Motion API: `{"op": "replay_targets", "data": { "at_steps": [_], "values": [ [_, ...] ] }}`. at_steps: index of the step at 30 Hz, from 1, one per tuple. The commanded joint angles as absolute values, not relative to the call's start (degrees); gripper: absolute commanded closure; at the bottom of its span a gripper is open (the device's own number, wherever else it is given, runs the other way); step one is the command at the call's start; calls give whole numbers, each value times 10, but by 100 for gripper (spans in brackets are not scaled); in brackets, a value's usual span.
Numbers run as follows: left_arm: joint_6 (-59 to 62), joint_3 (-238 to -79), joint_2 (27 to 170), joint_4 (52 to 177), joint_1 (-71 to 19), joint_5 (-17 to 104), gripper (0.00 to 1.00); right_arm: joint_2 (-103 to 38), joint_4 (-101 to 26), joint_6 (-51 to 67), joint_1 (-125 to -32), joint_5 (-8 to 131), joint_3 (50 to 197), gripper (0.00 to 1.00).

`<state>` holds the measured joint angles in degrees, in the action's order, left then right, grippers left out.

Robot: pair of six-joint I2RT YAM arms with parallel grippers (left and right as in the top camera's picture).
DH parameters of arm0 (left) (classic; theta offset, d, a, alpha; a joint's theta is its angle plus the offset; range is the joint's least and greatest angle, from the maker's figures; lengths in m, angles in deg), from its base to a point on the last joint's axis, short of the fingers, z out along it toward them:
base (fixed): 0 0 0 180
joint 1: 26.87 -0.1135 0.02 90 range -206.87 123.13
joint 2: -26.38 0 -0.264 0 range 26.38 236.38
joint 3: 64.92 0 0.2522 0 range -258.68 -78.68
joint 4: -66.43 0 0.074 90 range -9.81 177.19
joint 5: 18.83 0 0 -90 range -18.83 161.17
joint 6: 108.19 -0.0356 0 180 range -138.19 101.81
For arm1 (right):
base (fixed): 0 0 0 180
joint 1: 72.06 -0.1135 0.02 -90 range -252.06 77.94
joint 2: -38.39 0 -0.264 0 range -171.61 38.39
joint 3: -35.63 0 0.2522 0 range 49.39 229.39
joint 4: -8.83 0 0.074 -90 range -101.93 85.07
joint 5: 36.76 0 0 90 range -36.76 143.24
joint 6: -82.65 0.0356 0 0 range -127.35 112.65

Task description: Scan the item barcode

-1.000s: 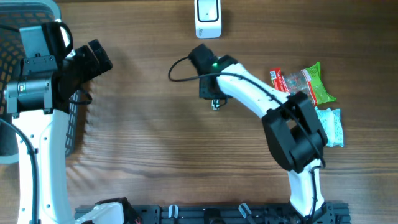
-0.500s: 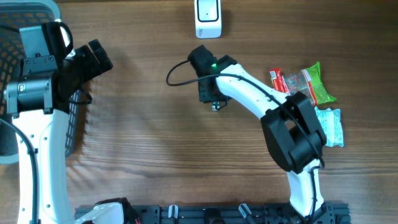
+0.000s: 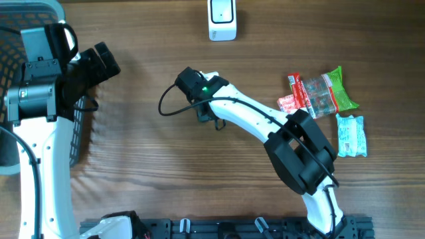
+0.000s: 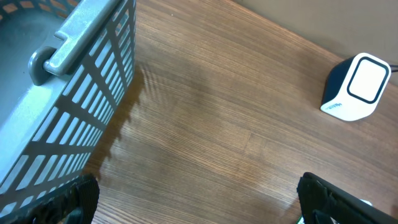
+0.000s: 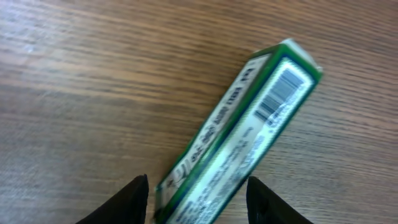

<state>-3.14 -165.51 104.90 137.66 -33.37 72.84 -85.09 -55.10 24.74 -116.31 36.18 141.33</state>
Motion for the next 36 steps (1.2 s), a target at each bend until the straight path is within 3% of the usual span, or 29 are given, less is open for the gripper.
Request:
{"op": "replay_targets", "data": {
  "at_steps": [1, 3, 5, 19, 25, 36],
  "values": [
    [-43, -1661, 1045, 1375, -336, 732, 0, -853, -554, 274, -1154, 336, 1411, 59],
    [-43, -1661, 1045, 1375, -336, 732, 0, -853, -553, 284, -1149, 336, 1411, 71],
    [-43, -1661, 1045, 1375, -336, 732, 0, -853, -553, 287, -1145, 338, 1414, 75],
    [-43, -1661, 1045, 1375, -336, 732, 0, -854, -555, 283, -1135, 354, 1417, 73],
    [-43, -1661, 1045, 1375, -336, 732, 0, -854, -551, 289, -1173, 276, 1417, 82],
    [-43, -1661, 1045, 1375, -336, 732, 0, -866, -546, 271, -1261, 89, 1416, 78]
  ]
}}
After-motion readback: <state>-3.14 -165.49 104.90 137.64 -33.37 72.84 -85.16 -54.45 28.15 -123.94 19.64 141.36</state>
